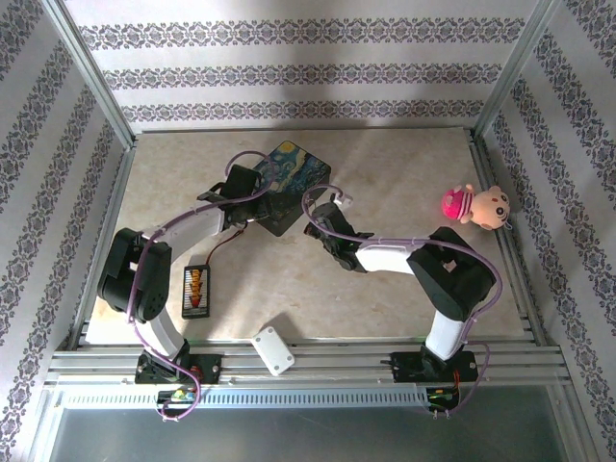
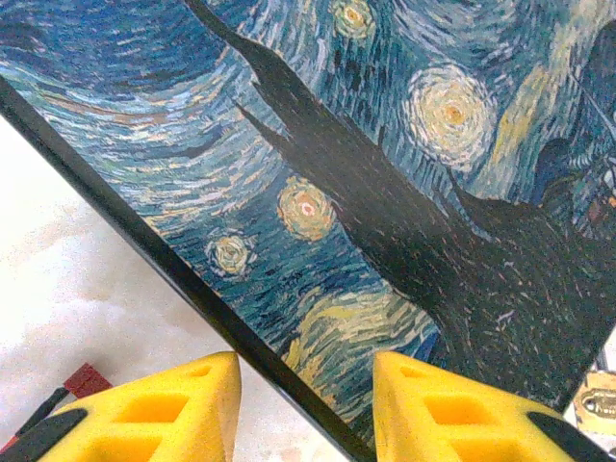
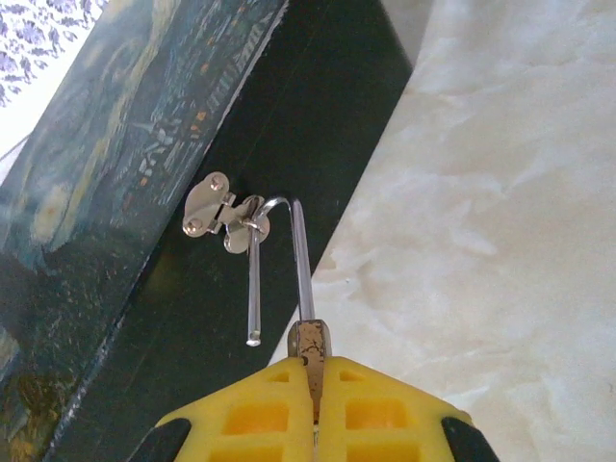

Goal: Unlock the padlock with the key

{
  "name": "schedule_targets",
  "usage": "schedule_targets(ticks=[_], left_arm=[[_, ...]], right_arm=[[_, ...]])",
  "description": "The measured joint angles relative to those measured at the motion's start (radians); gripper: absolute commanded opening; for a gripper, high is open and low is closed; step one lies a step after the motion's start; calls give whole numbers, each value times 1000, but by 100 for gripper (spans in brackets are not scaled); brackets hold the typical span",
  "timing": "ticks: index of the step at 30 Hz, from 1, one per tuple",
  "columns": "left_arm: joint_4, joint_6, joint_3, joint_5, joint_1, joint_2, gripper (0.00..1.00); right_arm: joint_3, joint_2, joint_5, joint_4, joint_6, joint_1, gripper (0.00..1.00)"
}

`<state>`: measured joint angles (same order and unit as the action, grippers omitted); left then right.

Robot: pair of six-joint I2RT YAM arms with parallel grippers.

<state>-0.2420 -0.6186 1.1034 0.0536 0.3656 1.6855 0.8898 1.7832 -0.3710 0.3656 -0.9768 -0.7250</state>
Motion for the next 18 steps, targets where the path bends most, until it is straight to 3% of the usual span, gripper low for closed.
schedule_targets(ticks=[13,15,18], left_arm=[[111,-85,-86,45,27,-36,35],[119,-94,-95,51,33,-43,36],[116,-98,-105,51,40,-56,36]], right_arm=[[37,97,-2,90,-135,6,0],[36,92,27,89,-136,19,17],[6,49,64,62,-130,39,34]])
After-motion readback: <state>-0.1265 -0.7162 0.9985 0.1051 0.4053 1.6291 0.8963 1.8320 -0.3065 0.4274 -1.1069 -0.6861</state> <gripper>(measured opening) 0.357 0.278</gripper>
